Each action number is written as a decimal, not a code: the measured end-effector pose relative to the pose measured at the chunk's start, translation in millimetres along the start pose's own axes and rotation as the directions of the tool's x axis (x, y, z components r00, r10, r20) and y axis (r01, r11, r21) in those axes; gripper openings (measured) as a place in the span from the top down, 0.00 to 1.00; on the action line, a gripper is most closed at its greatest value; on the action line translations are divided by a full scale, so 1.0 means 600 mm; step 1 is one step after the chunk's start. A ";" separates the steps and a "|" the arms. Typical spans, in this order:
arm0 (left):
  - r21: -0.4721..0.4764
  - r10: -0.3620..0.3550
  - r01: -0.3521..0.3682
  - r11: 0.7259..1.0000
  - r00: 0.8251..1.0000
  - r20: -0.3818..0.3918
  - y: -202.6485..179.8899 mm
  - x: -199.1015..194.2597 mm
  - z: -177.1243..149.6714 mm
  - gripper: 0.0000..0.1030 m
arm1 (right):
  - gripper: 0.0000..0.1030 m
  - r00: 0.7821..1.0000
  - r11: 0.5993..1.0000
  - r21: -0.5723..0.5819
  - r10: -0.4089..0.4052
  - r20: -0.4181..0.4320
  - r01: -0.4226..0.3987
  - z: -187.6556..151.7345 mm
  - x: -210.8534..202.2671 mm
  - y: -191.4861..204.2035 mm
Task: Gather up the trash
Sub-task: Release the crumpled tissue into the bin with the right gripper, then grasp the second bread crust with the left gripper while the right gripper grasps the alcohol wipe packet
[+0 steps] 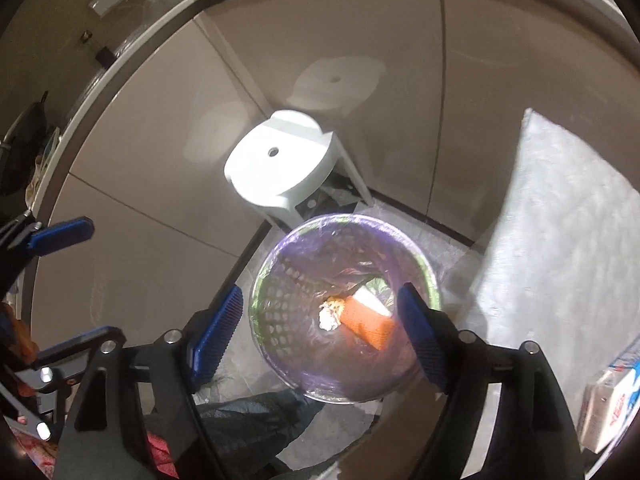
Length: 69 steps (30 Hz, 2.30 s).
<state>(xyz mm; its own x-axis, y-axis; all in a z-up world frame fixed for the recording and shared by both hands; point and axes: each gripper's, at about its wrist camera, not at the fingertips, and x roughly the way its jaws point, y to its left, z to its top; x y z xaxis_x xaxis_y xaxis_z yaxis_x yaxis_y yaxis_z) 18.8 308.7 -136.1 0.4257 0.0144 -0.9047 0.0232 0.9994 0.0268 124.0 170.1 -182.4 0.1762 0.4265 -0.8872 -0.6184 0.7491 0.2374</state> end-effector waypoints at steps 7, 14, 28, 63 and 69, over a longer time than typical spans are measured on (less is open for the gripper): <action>0.095 -0.071 0.067 0.993 0.997 0.043 -0.089 -0.014 0.030 0.13 | 0.02 0.978 0.986 0.130 -0.126 0.165 0.105 -0.054 -0.193 -0.098; 0.216 -0.179 0.170 0.961 0.984 0.023 -0.218 0.003 0.053 0.10 | 0.02 0.956 0.937 0.308 -0.229 0.183 0.166 -0.140 -0.297 -0.203; 0.289 -0.252 0.282 0.915 0.958 -0.137 -0.402 0.130 0.061 0.10 | 0.02 0.949 0.897 0.380 -0.291 0.124 0.225 -0.244 -0.351 -0.307; 0.294 -0.303 0.350 0.890 0.933 -0.195 -0.412 0.143 0.104 0.86 | 0.04 0.962 0.938 0.255 -0.262 0.080 0.234 -0.234 -0.267 -0.340; 0.296 -0.310 0.337 0.894 0.941 -0.135 -0.397 0.088 0.111 0.86 | 0.16 0.970 0.944 0.229 -0.243 -0.007 0.238 -0.216 -0.192 -0.361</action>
<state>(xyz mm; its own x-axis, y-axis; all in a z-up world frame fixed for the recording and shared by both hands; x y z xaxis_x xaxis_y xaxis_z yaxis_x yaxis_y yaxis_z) 96.1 69.3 -161.8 0.2714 -0.2918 -0.9172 0.4322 0.8884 -0.1547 138.4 -106.7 -182.5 0.3157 0.2281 -0.9210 -0.3660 0.9248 0.1036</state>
